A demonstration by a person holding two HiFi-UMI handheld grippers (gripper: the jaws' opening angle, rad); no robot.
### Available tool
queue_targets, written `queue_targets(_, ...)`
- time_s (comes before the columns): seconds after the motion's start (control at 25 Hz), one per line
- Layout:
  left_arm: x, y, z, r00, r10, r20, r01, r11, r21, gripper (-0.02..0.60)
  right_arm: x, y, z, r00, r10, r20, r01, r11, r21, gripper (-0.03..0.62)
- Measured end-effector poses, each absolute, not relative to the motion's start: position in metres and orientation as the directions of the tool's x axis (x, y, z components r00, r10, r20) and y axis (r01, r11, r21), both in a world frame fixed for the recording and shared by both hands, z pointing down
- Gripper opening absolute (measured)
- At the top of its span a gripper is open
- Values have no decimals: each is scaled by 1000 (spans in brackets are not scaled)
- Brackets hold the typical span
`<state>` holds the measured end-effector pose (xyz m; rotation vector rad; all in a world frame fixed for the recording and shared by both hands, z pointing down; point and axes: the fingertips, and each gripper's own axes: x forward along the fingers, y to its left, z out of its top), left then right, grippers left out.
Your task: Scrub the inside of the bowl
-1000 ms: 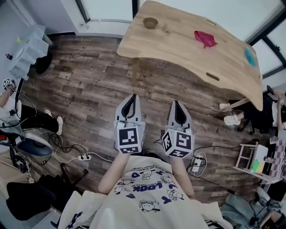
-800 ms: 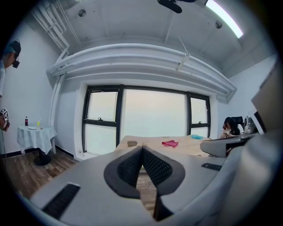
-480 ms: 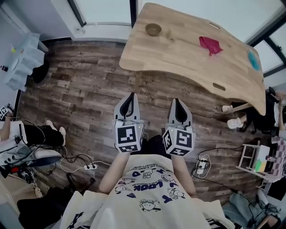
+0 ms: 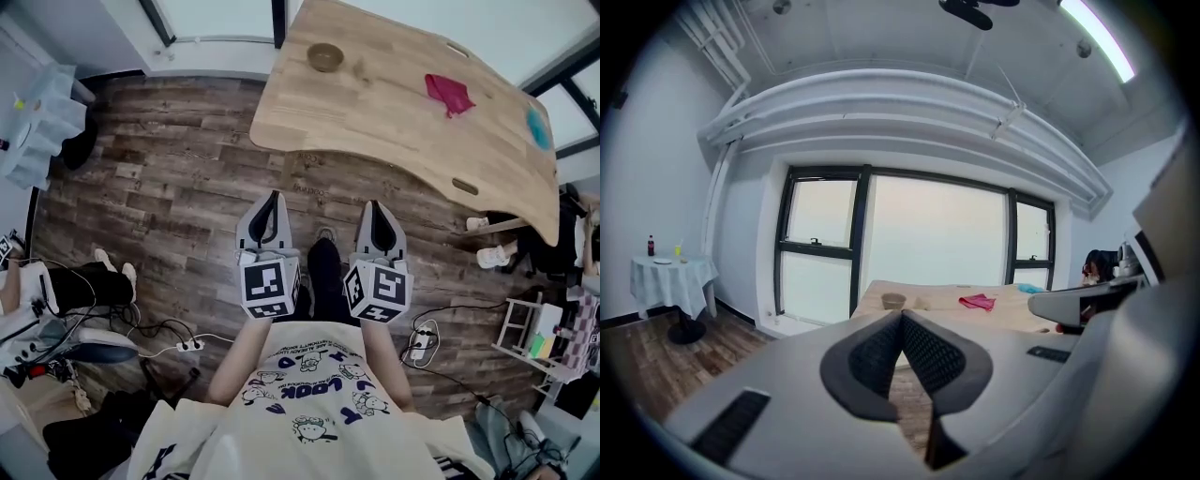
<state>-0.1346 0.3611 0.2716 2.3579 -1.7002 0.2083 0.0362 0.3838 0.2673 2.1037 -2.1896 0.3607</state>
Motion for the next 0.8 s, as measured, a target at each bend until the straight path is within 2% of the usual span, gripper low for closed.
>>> queue_targets(0.36, -131, 321, 284, 275, -921, 275, -961, -255, 107, 29, 40, 339, 277, -102, -966, 236, -989, 74, -125, -8)
queue_targets(0.8, -90, 239, 285, 245, -926, 288, -969, -228, 92, 29, 90, 250, 281, -122, -962, 243, -986, 88, -143, -8)
